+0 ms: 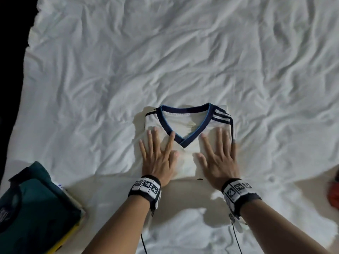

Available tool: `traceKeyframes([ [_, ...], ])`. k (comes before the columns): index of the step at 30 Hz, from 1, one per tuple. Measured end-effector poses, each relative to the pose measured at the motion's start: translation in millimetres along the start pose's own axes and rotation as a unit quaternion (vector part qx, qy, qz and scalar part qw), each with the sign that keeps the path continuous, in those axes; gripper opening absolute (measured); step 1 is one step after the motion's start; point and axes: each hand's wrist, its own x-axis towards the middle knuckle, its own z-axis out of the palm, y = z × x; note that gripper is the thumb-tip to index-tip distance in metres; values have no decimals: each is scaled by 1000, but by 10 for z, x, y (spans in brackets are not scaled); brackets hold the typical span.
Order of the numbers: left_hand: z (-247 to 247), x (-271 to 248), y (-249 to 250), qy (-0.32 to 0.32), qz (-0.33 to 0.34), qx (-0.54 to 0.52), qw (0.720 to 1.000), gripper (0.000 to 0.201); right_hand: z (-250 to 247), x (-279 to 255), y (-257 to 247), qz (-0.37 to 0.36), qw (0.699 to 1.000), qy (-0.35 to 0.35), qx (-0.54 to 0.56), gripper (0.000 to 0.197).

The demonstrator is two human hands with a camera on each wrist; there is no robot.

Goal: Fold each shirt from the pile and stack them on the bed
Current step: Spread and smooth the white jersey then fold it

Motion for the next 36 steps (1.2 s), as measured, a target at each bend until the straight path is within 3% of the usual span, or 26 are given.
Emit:
traceKeyframes([
  [4, -62, -4, -170, 8, -130, -58, 990, 70, -51, -29, 220, 77, 993, 14, 89, 69],
  [9, -251, -30, -162, 16, -124, -138, 982, 62, -270, -28, 310, 88, 977, 26, 192, 67],
  [12, -345, -4, -131, 30, -133, -204, 969, 55, -345, 24, 263, 100, 948, -3, 304, 55],
  [17, -535, 117, -54, -24, -195, -390, 899, 48, -426, 148, 296, 103, 916, -37, 385, 57],
  [22, -707, 31, -57, -21, -163, -502, 849, 53, -467, 101, 206, 83, 910, -8, 405, 73],
  [29, -1187, -493, -351, 1, -151, -580, 800, 53, -758, -143, -418, 43, 918, 14, 393, 71],
  [36, -1752, -1394, -1380, 79, -197, -617, 757, 64, -984, -400, -1685, -31, 907, -16, 420, 70],
])
